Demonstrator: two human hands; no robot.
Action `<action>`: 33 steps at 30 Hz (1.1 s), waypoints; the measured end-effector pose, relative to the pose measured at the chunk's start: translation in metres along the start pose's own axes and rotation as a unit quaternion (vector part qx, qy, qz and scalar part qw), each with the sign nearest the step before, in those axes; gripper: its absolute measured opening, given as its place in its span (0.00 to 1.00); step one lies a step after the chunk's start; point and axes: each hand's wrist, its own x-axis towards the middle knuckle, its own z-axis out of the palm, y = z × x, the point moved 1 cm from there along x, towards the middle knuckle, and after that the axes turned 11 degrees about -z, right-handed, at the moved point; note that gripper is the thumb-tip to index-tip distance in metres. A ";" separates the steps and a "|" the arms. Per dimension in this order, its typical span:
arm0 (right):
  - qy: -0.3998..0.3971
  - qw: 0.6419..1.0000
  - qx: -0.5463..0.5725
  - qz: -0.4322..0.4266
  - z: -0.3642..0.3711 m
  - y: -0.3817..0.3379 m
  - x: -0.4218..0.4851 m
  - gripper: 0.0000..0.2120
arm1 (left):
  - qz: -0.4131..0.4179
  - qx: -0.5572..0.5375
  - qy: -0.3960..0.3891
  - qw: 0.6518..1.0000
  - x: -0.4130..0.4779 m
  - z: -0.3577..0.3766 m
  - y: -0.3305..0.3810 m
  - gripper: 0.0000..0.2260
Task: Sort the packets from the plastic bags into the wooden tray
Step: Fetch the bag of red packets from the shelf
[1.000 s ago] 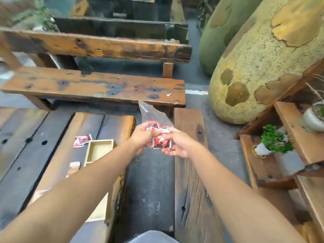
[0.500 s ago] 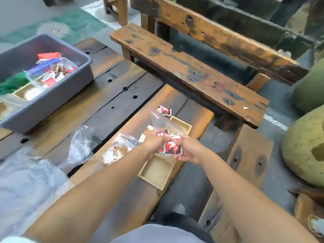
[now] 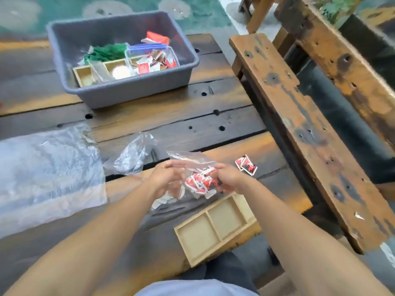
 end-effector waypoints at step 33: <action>-0.089 0.930 -0.322 -0.152 0.046 0.027 0.083 0.15 | -0.070 -0.074 0.306 0.947 0.033 0.056 -0.053 0.09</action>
